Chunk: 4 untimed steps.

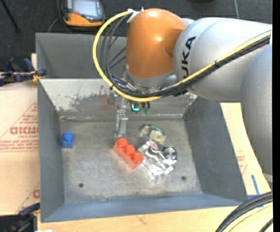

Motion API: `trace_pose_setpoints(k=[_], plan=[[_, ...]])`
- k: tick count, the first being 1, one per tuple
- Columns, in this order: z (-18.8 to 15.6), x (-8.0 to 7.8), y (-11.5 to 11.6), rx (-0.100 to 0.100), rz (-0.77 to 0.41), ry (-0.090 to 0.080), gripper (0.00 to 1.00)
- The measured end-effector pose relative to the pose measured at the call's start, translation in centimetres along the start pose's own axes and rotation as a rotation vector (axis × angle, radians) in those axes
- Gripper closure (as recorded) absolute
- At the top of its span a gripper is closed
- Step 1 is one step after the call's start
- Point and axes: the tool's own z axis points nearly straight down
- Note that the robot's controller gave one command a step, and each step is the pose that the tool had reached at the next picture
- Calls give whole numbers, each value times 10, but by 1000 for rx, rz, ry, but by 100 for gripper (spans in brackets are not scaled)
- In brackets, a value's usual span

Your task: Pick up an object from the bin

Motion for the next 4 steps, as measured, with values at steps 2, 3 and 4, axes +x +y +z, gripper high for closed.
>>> trace_pose_setpoints(k=[2,3,4], plan=[[125,39,-89,0,303,-6,0],[127,56,-95,0,472,-3,0],[157,33,-91,-1,670,-6,0]])
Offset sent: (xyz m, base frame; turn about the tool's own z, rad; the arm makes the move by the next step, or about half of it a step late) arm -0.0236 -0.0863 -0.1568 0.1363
